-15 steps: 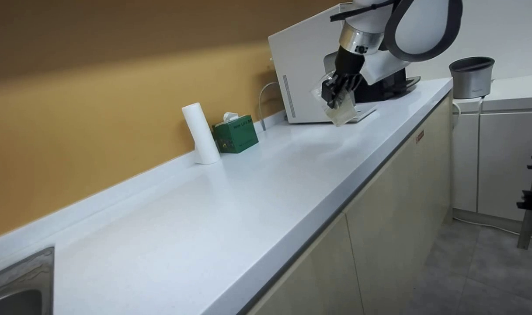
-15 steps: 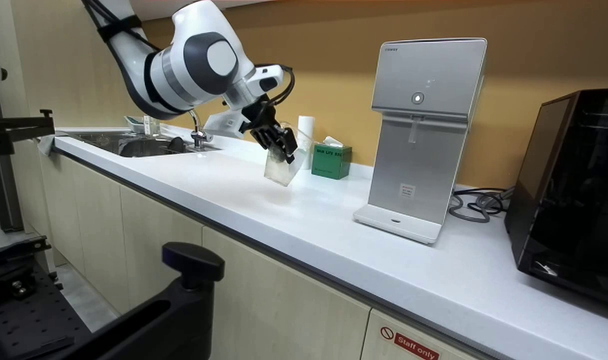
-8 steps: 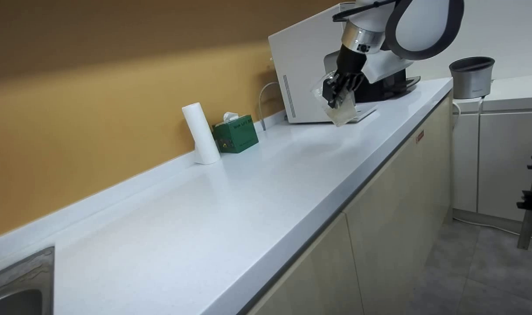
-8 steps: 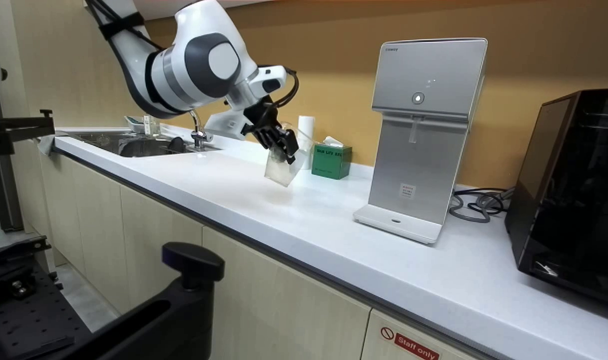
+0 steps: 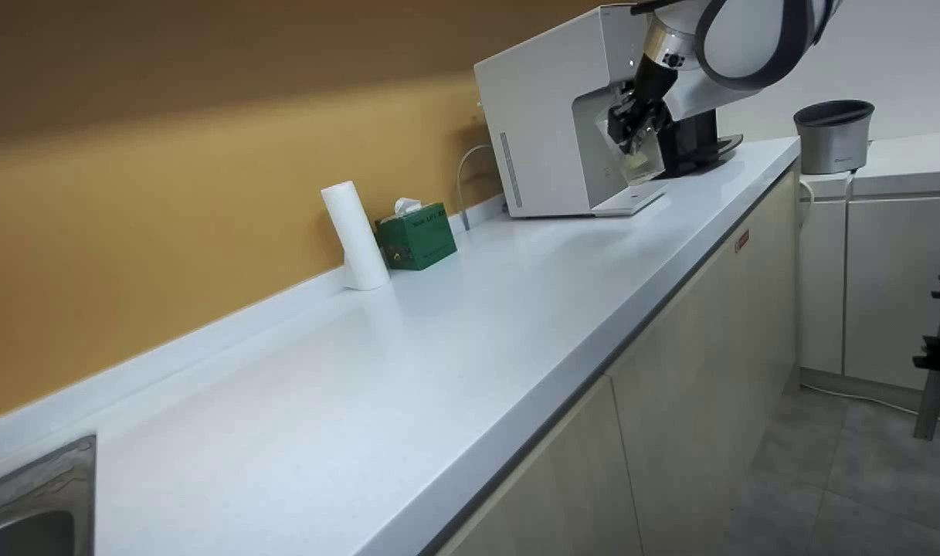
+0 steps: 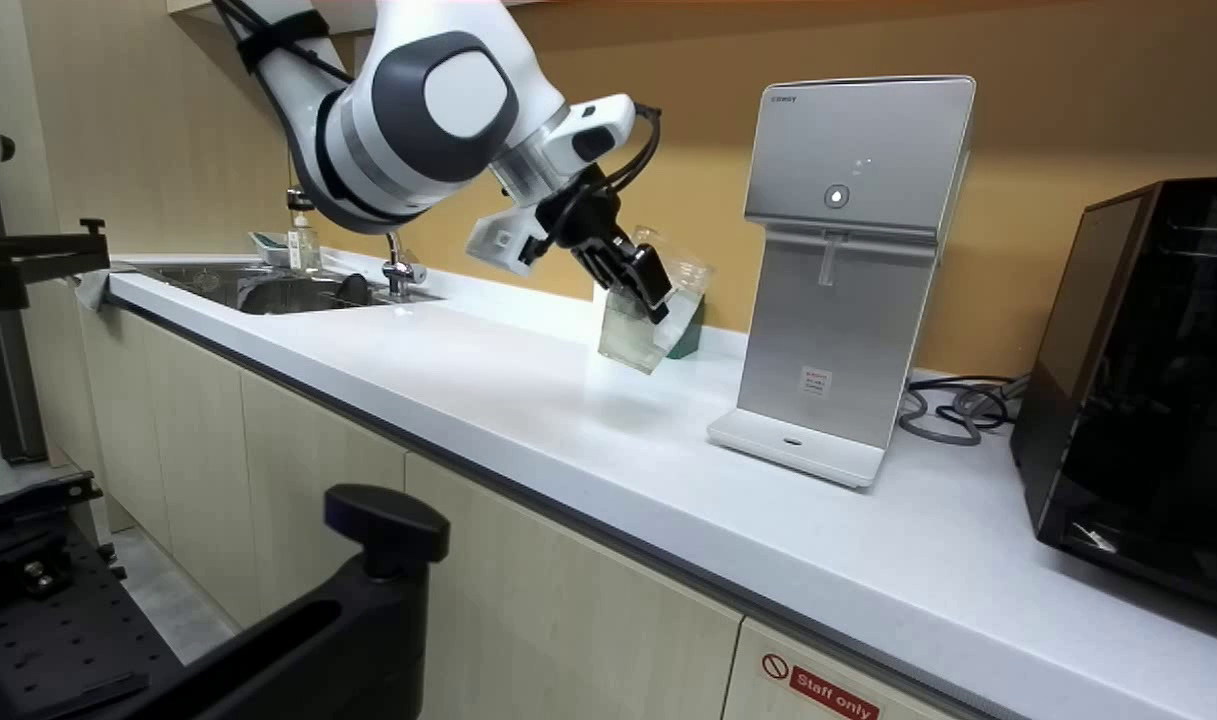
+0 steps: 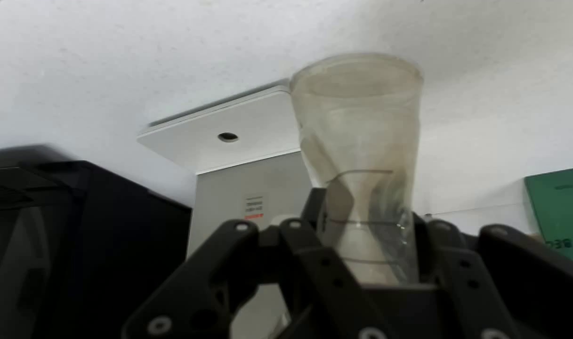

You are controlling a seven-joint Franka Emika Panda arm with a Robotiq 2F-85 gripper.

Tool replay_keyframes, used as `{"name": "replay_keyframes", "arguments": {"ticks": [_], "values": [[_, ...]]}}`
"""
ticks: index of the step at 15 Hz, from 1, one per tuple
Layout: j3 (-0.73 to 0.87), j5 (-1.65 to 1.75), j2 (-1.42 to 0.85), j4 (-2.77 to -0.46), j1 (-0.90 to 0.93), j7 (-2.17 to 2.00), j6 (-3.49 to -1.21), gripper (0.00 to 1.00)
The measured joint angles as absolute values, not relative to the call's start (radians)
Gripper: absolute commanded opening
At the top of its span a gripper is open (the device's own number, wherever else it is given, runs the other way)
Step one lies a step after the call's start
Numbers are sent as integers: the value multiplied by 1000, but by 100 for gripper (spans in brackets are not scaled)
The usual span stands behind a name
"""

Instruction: Put the cup on the coffee maker

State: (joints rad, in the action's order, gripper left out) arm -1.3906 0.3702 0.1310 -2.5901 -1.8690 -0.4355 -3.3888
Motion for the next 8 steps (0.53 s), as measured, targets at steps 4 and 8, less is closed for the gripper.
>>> {"name": "replay_keyframes", "arguments": {"ticks": [4,8], "values": [[-1424,330,159,-2590,-1944,-434,-3405,8],[-1518,315,185,-2589,-2056,-425,-3433,8]]}}
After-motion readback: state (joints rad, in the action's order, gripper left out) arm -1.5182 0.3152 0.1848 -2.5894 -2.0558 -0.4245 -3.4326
